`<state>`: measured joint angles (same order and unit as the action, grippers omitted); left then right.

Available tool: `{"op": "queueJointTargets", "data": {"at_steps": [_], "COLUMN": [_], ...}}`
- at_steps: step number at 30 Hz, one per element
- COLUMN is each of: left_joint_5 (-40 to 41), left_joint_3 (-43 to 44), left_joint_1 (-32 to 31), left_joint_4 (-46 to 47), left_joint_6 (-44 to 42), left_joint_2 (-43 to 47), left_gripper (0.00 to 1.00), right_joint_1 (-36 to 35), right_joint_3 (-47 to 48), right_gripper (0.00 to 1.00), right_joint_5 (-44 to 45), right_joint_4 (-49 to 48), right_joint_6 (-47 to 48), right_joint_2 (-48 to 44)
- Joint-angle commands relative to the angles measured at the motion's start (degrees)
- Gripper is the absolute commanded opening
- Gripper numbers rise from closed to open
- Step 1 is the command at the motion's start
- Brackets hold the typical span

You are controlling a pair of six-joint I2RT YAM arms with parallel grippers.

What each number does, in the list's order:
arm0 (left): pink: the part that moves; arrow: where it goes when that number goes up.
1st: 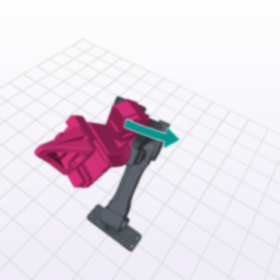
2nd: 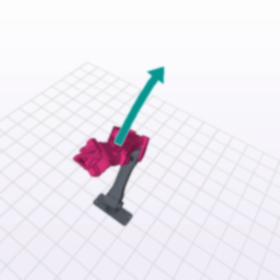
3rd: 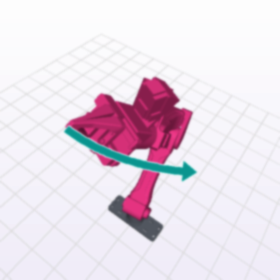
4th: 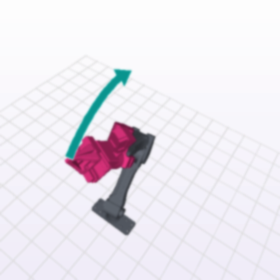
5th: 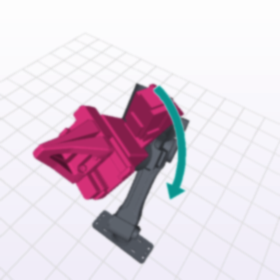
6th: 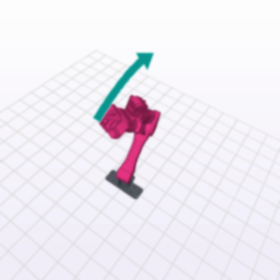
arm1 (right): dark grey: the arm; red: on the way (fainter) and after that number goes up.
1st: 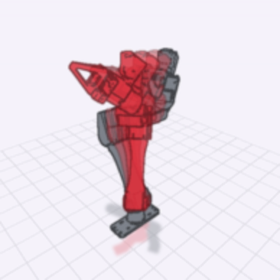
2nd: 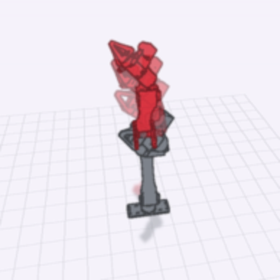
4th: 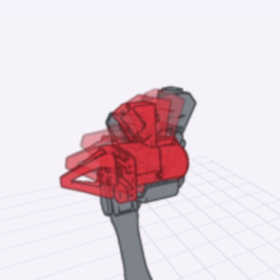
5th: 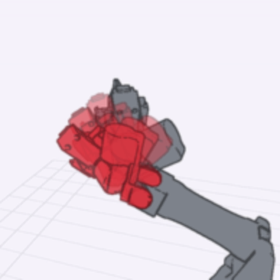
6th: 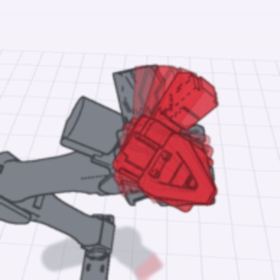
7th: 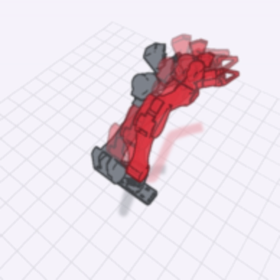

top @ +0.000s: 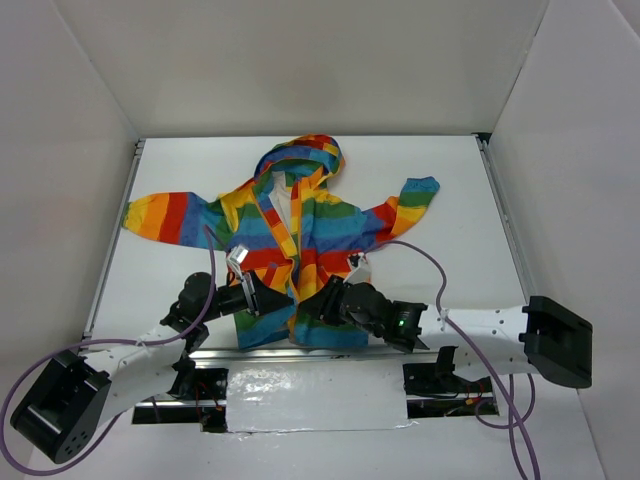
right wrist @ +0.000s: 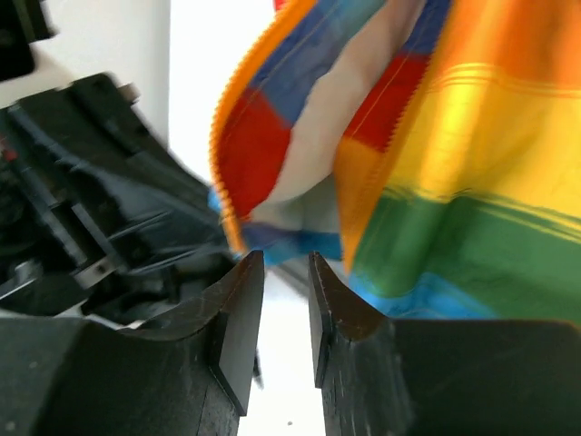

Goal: Zip up the jacket

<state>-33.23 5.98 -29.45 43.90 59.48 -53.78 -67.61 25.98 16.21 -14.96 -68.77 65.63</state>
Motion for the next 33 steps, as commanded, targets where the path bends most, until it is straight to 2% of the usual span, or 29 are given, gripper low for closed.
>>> {"op": "queueJointTargets", "data": {"at_steps": [1,3,4,5,7,8,9,11,12,15,22,26,33], "left_joint_5": [-1.22,-0.35,0.18,2.01,5.70,10.94,13.69,20.80,22.49,25.67,31.21,29.99,27.52], "left_joint_3": [0.18,0.35,0.70,1.22,3.94,4.91,6.49,8.69,9.22,9.84,10.99,9.84,9.67], "left_joint_1": [-0.25,-0.25,-0.25,-0.25,-0.25,-0.25,-0.25,-0.25,-0.17,-0.17,-0.17,-0.17,-0.17], "left_joint_4": [3.30,0.51,-1.34,-4.14,-16.26,-20.48,-28.53,-35.52,-40.42,-46.25,-56.54,-55.95,-54.53], "left_joint_6": [-0.07,-0.68,-1.64,-2.43,-4.98,-5.51,-5.78,-5.69,-5.52,-4.47,-3.50,-3.41,-4.46], "left_joint_2": [0.69,1.83,2.44,3.15,6.30,8.93,10.17,13.77,14.83,18.26,24.06,24.42,24.16], "left_gripper": [0.00,0.00,0.00,0.00,0.00,0.00,0.00,0.00,0.00,0.00,0.00,0.00,0.00], "right_joint_1": [0.20,0.82,0.90,0.91,0.82,0.73,0.38,-1.02,-1.64,-4.01,-8.93,-10.87,-11.31], "right_joint_3": [1.97,1.80,1.80,1.88,2.23,3.45,4.08,5.65,6.19,10.75,23.49,27.98,28.26], "right_gripper": [0.33,0.41,0.57,0.58,0.58,0.57,0.56,0.55,0.56,0.58,0.61,0.63,0.66], "right_joint_5": [4.97,4.80,4.45,4.10,1.30,0.15,-0.90,-3.46,-3.72,-2.50,3.91,9.35,10.07], "right_joint_4": [-0.33,0.02,0.72,1.68,4.57,6.33,7.91,11.08,12.83,19.15,31.30,38.49,40.10], "right_joint_6": [1.27,2.58,3.29,3.82,6.35,6.98,8.03,11.02,12.68,15.14,14.63,12.09,10.68], "right_joint_2": [0.82,-0.49,-1.89,-2.51,-2.96,-2.44,-1.74,0.46,1.69,4.41,13.55,19.00,19.72]}}
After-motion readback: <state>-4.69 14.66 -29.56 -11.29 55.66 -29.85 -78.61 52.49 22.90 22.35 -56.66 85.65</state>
